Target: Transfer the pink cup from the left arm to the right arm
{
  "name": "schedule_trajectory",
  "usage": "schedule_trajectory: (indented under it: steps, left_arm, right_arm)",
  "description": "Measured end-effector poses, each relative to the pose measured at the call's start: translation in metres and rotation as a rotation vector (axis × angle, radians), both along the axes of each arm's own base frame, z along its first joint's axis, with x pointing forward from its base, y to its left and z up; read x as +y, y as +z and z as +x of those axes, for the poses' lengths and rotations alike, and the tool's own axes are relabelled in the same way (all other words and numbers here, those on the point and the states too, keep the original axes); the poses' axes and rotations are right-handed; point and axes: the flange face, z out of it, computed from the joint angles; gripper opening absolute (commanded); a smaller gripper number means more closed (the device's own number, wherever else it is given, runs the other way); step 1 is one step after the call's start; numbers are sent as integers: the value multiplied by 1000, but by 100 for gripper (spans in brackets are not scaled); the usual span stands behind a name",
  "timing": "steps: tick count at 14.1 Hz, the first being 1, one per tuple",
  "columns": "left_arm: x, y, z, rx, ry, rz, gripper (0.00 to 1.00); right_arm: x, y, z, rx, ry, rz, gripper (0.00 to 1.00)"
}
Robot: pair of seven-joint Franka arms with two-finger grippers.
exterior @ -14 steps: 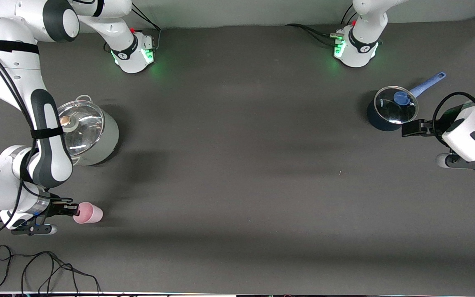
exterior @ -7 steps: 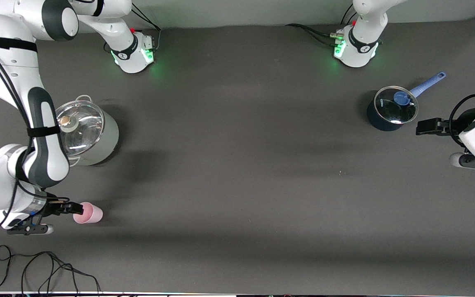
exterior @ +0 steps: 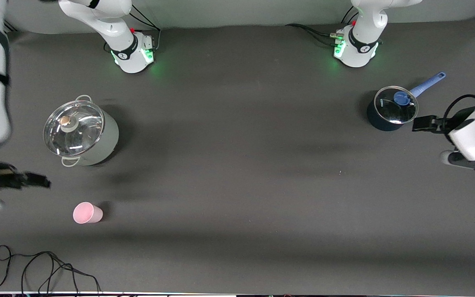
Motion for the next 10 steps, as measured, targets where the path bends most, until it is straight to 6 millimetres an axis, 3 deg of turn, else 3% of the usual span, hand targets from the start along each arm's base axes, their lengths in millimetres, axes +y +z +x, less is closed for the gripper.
schedule_trajectory:
  steps: [2,4,7,10]
  left_arm:
    - [9,-1,-7,-57,-3,-6,100]
    - [9,-7,-20,-104,-6,-7,100]
    - [-4,-7,-34,-156,-28,-12,100]
    - [-23,-11,-40,-204,-59,-16,100]
  right_arm:
    - [5,50,-27,4,-40,10,100]
    - [25,81,-45,10,-63,-8,100]
    - [53,93,-60,19,-56,-17,100]
    - [52,88,-73,39,-60,-10,100]
